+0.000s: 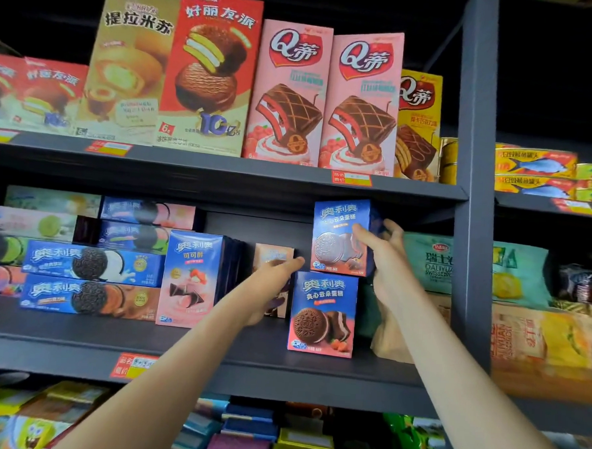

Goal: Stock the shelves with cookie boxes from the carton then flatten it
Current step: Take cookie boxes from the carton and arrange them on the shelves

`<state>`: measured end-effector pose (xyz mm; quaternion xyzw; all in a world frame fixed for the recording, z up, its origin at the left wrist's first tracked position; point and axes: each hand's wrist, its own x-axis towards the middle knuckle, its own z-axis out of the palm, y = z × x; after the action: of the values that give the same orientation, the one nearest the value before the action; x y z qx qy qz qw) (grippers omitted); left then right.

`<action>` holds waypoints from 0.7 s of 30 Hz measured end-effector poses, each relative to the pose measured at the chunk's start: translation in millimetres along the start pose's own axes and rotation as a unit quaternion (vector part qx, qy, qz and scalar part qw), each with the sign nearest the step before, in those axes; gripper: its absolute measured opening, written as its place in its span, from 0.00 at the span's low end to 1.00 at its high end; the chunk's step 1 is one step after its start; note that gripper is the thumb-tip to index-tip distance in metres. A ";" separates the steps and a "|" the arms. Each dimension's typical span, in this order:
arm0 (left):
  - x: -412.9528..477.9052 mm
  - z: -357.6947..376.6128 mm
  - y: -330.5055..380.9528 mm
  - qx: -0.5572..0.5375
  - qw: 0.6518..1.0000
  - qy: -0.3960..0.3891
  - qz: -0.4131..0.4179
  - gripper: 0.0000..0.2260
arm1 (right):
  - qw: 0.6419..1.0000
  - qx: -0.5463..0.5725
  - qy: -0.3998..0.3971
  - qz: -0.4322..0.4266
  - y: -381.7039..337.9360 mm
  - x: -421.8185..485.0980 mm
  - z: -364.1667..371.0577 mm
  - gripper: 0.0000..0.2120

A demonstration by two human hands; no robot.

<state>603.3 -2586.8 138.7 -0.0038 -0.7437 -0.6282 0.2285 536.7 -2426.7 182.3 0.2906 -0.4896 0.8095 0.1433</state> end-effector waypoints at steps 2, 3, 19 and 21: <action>-1.0 -1.2 2.2 -0.052 0.999 0.001 -0.002 0.17 | 0.998 -0.058 0.002 -0.012 5.4 -4.3 0.8 0.35; -1.3 -1.5 3.6 -0.069 0.998 0.000 0.002 0.20 | 0.992 -0.120 0.010 -0.035 7.4 -7.4 0.8 0.37; 2.5 5.5 20.6 -0.050 0.997 -0.017 0.054 0.26 | 0.953 -0.295 -0.071 -0.015 5.9 -4.7 3.7 0.26; 0.4 8.8 18.6 -0.042 0.998 -0.022 0.051 0.24 | 0.954 -0.290 -0.080 0.007 7.2 -2.3 2.2 0.26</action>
<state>605.5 -2574.8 155.2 -0.0654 -0.7206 -0.6460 0.2432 535.6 -2431.9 176.6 0.2972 -0.7153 0.6074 0.1763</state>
